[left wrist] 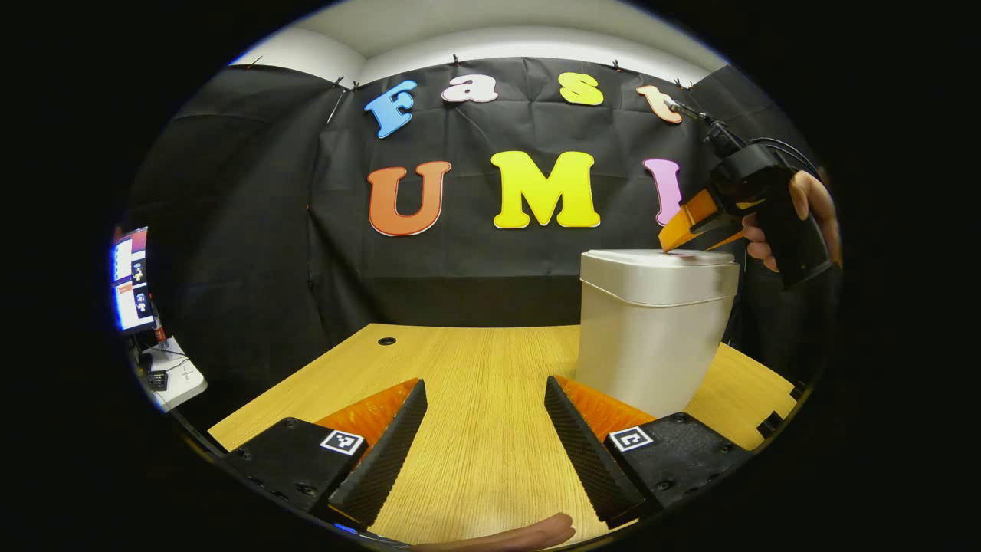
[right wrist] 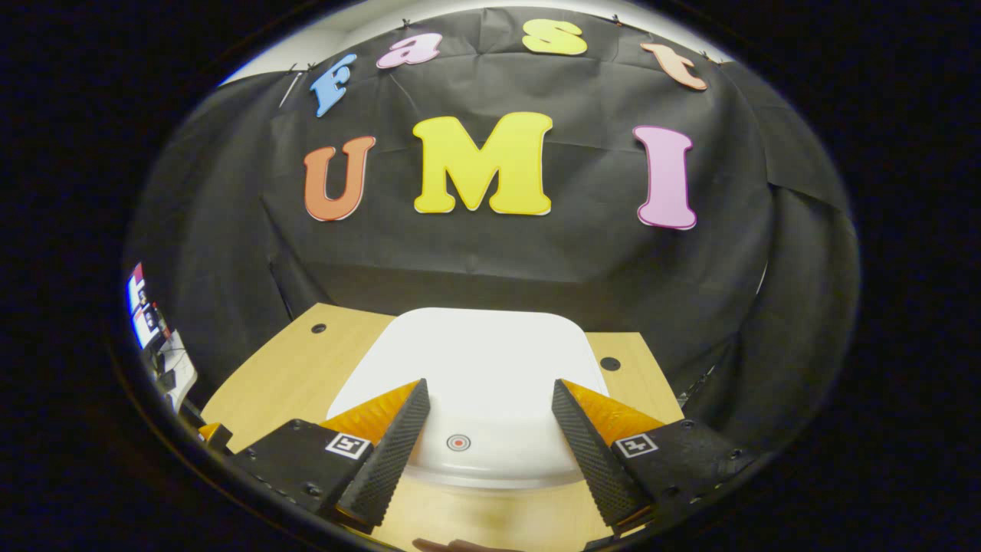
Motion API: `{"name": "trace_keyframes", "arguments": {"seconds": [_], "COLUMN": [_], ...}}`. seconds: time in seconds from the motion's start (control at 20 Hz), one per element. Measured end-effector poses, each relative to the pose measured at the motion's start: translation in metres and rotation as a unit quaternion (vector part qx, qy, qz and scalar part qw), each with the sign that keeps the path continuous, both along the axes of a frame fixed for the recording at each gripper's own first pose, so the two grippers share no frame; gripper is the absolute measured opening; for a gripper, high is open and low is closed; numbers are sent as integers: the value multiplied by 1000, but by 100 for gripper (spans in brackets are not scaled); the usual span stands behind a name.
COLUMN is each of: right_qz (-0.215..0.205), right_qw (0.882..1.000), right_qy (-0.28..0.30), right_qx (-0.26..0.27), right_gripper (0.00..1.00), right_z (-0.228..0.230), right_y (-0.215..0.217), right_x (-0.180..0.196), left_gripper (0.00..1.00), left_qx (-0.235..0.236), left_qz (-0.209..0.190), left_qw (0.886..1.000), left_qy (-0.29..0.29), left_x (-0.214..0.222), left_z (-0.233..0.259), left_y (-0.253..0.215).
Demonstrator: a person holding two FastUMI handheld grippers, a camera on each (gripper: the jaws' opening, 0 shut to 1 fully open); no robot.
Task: Press the lid of the desktop garbage bin to open it, pick up the crumpled paper on the desktop and throw it into the bin, then pick up the pop can on the desktop and drop it into the bin, and finally close the garbage bin lid.
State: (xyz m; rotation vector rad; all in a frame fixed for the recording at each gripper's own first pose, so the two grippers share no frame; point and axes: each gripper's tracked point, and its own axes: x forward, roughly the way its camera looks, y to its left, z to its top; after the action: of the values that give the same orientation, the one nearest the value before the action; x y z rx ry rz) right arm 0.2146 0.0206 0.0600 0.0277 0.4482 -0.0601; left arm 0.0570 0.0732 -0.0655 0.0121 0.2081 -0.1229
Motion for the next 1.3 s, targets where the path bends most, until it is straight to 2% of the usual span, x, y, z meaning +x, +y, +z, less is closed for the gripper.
{"name": "trace_keyframes", "arguments": {"seconds": [0.4, 0.7, 0.8, 1.0, 1.1, 1.2, 1.3], "right_qz": [24, 15, 9, 7, 0, 10, 11], "right_qw": [998, 986, 982, 978, 982, 984, 986], "right_qy": [-54, -166, -186, -209, -186, -177, -163], "right_qx": [2, 19, 17, 16, 15, 10, 26], "right_gripper": [99, 100, 99, 100, 99, 99, 99], "right_z": [-7, -13, -16, -12, -16, -13, -13], "right_y": [2, 4, 5, 3, 3, 3, 2], "right_x": [-13, -8, -7, -11, -18, -19, -20], "left_gripper": [100, 100, 100, 100, 100, 100, 100], "left_qx": [7, 20, 22, 14, 9, 12, 15], "left_qz": [-13, -13, -19, -40, -50, -45, -39], "left_qw": [1000, 1000, 1000, 999, 999, 999, 999], "left_qy": [0, 6, 11, 13, 14, 14, 12], "left_x": [-3, -2, -3, -8, -10, -11, -10], "left_z": [-1, -7, -9, -10, -8, -8, -7], "left_y": [-13, -20, -29, -49, -55, -52, -47]}}
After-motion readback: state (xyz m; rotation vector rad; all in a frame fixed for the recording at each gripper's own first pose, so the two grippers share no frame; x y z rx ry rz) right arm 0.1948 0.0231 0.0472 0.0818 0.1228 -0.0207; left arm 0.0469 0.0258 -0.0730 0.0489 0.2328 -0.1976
